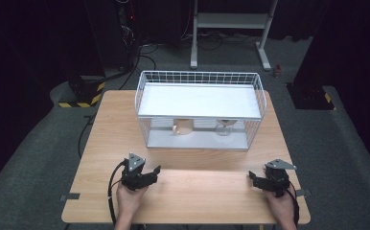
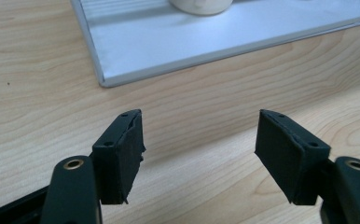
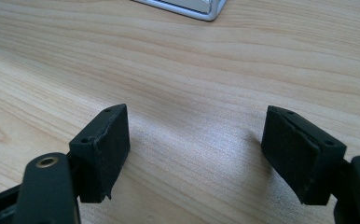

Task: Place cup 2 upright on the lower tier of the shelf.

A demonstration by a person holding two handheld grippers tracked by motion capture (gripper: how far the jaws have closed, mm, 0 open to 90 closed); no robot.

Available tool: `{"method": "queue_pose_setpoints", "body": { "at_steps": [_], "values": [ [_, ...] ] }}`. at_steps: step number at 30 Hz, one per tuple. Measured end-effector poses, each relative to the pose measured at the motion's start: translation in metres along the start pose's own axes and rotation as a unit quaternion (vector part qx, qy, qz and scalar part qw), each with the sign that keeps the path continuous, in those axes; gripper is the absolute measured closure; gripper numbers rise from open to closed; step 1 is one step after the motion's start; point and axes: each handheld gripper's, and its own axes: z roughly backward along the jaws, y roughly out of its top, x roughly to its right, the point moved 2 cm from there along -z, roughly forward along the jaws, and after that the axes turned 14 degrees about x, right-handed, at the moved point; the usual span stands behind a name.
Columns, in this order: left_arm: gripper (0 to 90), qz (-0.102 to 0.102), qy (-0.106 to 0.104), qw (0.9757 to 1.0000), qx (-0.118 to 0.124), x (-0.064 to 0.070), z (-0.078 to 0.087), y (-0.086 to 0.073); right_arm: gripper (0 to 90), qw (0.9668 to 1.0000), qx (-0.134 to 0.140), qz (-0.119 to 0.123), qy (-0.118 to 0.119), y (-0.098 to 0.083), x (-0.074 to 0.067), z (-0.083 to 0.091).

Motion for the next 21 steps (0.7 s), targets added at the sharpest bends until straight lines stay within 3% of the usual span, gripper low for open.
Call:
{"method": "queue_pose_setpoints", "body": {
  "at_steps": [4, 8, 21],
  "values": [
    [32.6, -0.002, 0.007, 1.0000, -0.005, -0.001, -0.002, -0.006, 23.4, 1.0000, 0.000, 0.000, 0.000, 0.000, 0.000, 0.000],
    [32.6, -0.020, 0.025, 0.9993, -0.019, -0.002, -0.007, -0.012, 23.5, 1.0000, 0.000, 0.000, 0.000, 0.000, 0.000, 0.000],
    [32.5, -0.033, 0.064, 0.9965, -0.044, -0.012, -0.019, -0.025, 23.5, 1.0000, 0.000, 0.000, 0.000, 0.000, 0.000, 0.000]
  ]
}}
